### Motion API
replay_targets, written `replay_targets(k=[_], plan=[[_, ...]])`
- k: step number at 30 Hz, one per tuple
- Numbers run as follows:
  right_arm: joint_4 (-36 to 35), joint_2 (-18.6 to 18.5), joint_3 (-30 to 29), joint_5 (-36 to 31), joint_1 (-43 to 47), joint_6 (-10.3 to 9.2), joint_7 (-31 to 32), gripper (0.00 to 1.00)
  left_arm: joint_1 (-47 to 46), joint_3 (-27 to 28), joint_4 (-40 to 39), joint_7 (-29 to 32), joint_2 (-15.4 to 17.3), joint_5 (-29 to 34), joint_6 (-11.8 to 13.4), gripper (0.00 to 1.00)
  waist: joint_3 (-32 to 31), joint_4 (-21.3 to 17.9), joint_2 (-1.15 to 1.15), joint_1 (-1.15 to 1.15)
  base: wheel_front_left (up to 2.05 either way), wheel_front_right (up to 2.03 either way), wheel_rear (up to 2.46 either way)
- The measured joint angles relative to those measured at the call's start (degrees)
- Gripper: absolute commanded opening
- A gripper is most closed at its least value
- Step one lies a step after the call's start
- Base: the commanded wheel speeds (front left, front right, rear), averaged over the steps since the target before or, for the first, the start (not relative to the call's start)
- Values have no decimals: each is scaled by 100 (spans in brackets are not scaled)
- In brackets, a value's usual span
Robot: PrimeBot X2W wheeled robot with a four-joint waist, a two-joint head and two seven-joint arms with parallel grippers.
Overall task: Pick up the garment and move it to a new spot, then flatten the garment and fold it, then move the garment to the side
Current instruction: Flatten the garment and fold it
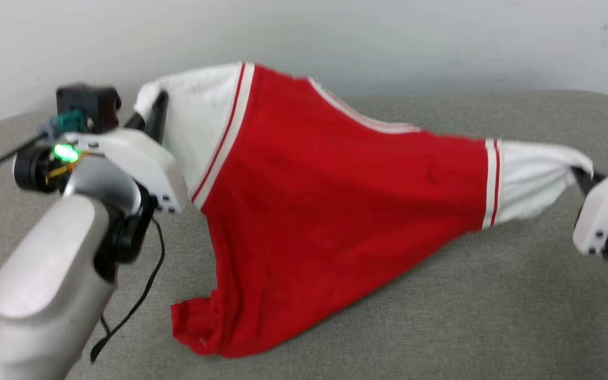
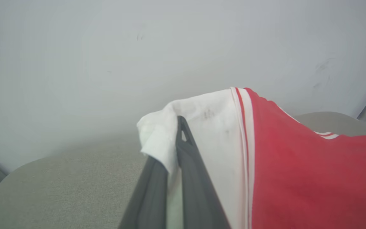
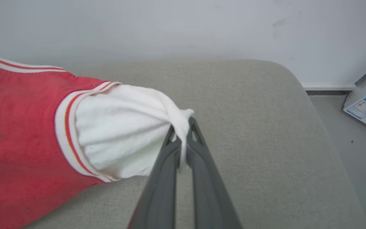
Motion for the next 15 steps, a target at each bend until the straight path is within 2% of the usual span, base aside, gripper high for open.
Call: replay_targets(k=[7, 15], plan=[[959, -32, 200, -247, -1639, 1, -747, 0, -1319, 186, 1194, -361, -397, 8, -274, 0, 105, -32, 0, 0, 0, 0, 0], [1826, -41, 444, -379, -3628, 1, -1592, 0, -3023, 441, 2485, -1087, -677, 149, -569, 0, 614, -55, 0, 0, 0, 0, 0]])
